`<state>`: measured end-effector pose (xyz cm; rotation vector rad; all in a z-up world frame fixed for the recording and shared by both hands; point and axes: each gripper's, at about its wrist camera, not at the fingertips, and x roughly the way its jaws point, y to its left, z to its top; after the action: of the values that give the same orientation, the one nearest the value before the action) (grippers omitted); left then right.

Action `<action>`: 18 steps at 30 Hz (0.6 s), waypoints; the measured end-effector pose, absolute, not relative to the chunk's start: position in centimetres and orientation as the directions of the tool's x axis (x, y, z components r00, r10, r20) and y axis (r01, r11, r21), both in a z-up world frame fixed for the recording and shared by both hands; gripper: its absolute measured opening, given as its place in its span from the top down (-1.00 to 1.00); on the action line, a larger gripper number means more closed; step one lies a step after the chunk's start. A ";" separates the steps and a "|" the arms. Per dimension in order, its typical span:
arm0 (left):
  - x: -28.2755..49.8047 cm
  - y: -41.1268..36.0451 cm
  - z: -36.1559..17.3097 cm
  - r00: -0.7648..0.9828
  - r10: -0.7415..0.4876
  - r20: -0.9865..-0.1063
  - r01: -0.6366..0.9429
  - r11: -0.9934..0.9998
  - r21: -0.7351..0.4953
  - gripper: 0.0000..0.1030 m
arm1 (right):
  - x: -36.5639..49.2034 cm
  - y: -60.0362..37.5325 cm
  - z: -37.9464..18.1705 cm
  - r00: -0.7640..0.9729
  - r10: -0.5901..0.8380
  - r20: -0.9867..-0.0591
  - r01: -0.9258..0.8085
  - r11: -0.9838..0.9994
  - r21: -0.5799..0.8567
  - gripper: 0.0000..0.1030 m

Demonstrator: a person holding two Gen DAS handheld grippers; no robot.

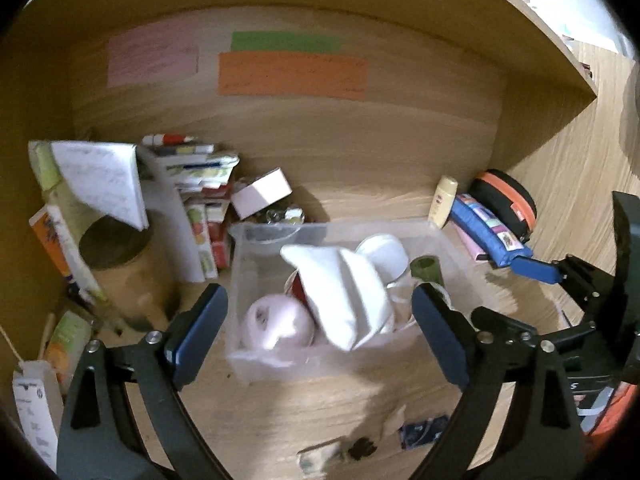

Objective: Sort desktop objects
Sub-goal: 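Release the gourd into the bin and open the right gripper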

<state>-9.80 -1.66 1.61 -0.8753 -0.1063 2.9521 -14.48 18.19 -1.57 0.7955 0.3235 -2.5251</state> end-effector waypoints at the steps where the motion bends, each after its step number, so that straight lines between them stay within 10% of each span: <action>1: -9.5 -1.9 1.3 -0.833 0.076 -0.548 -0.035 -0.996 -0.084 -0.83 | -14.1 18.2 -1.7 -0.720 -0.364 -0.591 0.502 -0.861 -0.080 -0.65; 18: -5.9 -3.0 -6.4 -0.687 0.039 -0.725 -0.044 -0.999 -0.013 -0.83 | -9.6 15.4 -7.4 -0.580 -0.361 -0.731 0.574 -0.817 -0.052 -0.66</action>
<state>-5.89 -2.95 -6.38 -1.2224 0.0082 2.8448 -9.63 15.44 -7.36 1.0076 0.3854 -2.3684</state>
